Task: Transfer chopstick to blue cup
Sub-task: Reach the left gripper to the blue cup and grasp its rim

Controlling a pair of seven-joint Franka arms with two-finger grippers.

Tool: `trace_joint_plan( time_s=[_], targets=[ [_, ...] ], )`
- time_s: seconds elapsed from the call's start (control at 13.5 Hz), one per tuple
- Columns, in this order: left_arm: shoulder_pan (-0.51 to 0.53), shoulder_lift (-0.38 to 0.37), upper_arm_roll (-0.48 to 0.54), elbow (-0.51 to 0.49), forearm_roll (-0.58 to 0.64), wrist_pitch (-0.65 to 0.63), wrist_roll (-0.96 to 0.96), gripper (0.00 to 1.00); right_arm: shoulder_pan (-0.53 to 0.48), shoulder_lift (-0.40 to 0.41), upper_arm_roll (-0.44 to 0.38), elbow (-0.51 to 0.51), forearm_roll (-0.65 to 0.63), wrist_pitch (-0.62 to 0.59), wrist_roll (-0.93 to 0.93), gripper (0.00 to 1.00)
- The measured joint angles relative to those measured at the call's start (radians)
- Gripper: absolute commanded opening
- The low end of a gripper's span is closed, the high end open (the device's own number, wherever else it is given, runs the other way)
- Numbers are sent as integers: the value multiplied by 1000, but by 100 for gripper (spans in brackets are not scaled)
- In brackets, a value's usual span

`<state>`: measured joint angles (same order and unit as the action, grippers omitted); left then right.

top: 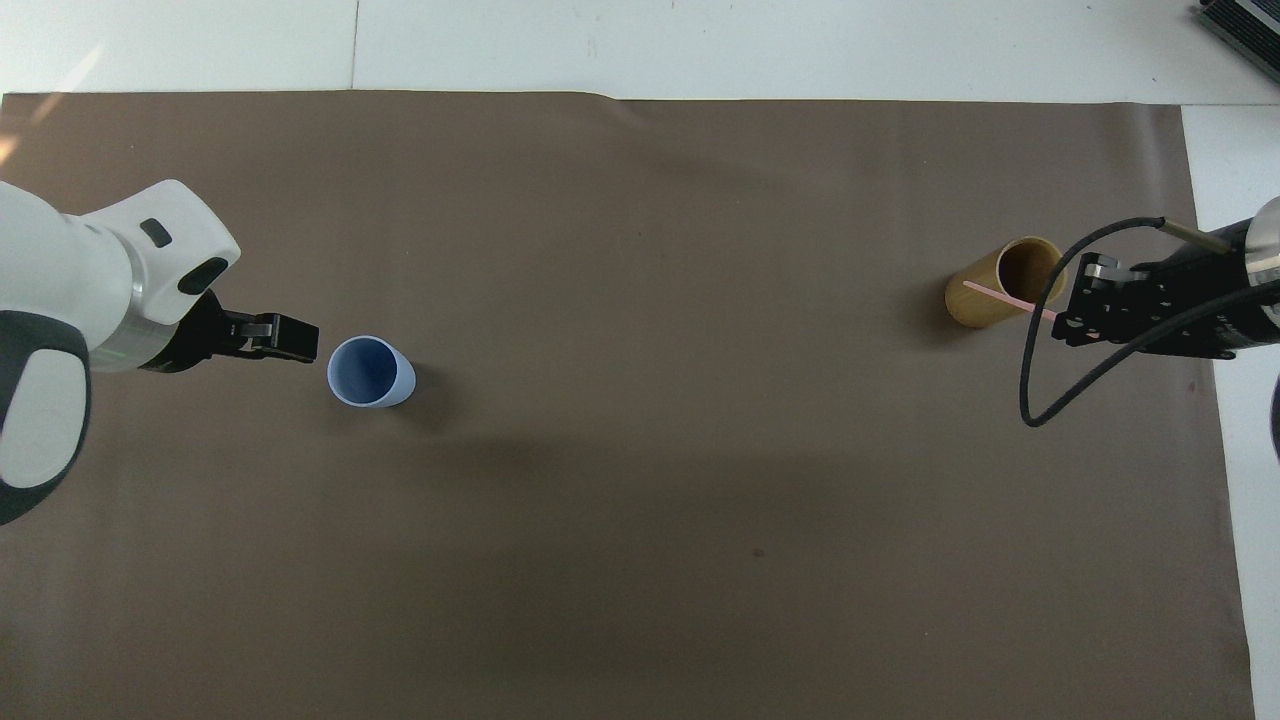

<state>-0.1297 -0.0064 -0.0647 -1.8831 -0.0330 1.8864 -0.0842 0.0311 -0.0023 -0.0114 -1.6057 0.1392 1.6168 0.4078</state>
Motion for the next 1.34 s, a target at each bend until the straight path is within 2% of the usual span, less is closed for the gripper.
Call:
trace_joint_plan(
  time_s=[0.37, 0.59, 0.74, 0.82, 0.89, 1.34],
  targets=[
    [-11, 74, 0, -78, 0, 136, -7, 100, 0, 0, 0, 0, 0, -2, 0, 0],
    [-13, 95, 0, -139, 0, 205, -7, 87, 0, -1, 0, 0, 0, -7, 0, 0],
    [-13, 96, 0, -157, 0, 214, -7, 62, 0, -2, 0, -1, 0, -10, 0, 0],
    [-13, 96, 0, -165, 0, 219, -7, 39, 0, -2, 0, -1, 0, -10, 0, 0],
    [-13, 97, 0, -173, 0, 222, -7, 0, 0, -2, 0, -2, 0, -10, 0, 0],
    [-13, 101, 4, -181, 0, 243, 12, 0, -7, -2, -1, -2, 0, -15, 0, 0]
  ],
)
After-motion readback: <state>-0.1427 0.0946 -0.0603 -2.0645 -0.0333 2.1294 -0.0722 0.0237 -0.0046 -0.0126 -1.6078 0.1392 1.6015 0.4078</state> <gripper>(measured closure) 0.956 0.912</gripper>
